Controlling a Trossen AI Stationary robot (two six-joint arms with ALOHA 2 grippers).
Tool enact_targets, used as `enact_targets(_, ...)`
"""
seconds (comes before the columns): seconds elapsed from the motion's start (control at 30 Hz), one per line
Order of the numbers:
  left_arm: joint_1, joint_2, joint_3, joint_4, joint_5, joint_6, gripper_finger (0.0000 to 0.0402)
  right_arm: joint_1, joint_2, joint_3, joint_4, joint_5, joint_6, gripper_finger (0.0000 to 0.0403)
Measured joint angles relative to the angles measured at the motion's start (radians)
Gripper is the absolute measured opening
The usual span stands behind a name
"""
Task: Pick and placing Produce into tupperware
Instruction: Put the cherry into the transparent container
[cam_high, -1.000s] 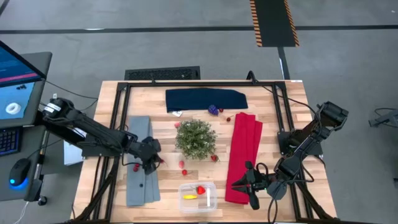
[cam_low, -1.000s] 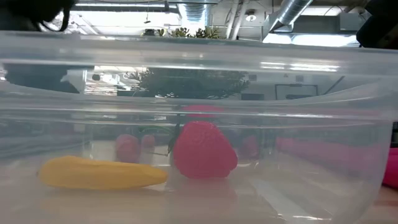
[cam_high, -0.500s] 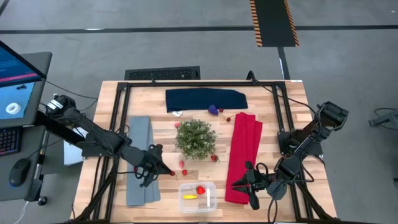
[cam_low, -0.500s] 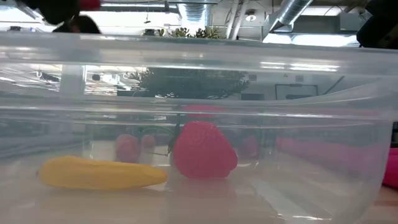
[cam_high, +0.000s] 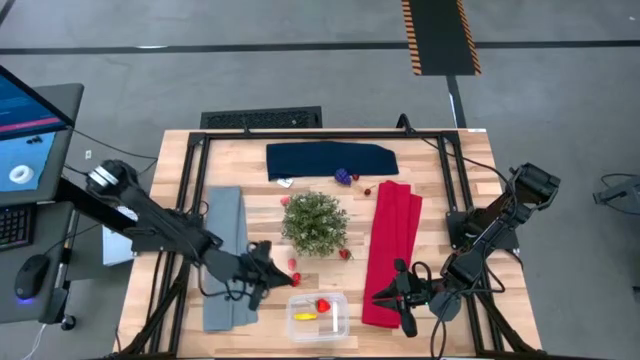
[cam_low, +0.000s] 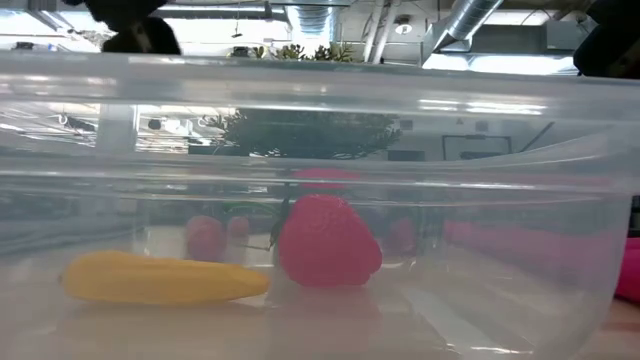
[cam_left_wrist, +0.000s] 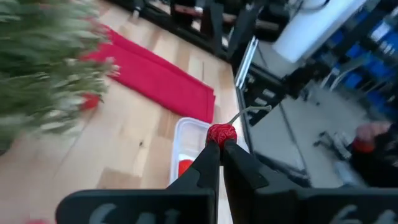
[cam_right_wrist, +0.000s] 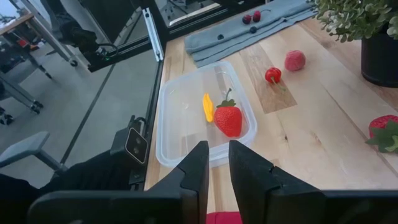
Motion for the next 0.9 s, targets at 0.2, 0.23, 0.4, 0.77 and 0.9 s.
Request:
enact_targets(0.2,-0.011,0.219,0.212,-0.146,0.063,0.066,0.0000,0.000,0.000,0.000,0.002,0.000,0.000,0.0085)
enact_targets(0.23,-0.013,0.250,0.250,-0.192,0.067,0.079,0.0000,0.000,0.000,0.000,0.002,0.000,0.000,0.0085)
enact_targets(0.4,-0.014,0.371,0.419,-0.446,0.076,0.091,0.0000,0.005,0.000,0.000,0.002,-0.001,0.001,0.0085)
enact_targets(0.77,-0.014,0.415,0.503,-0.580,0.106,0.065,0.0021,0.009,0.000,0.000,0.002,-0.001,0.001,0.0085)
enact_targets(0.9,-0.014,0.415,0.503,-0.580,0.099,0.064,0.0084,0.009,0.000,0.000,0.002,0.000,0.001,0.0085)
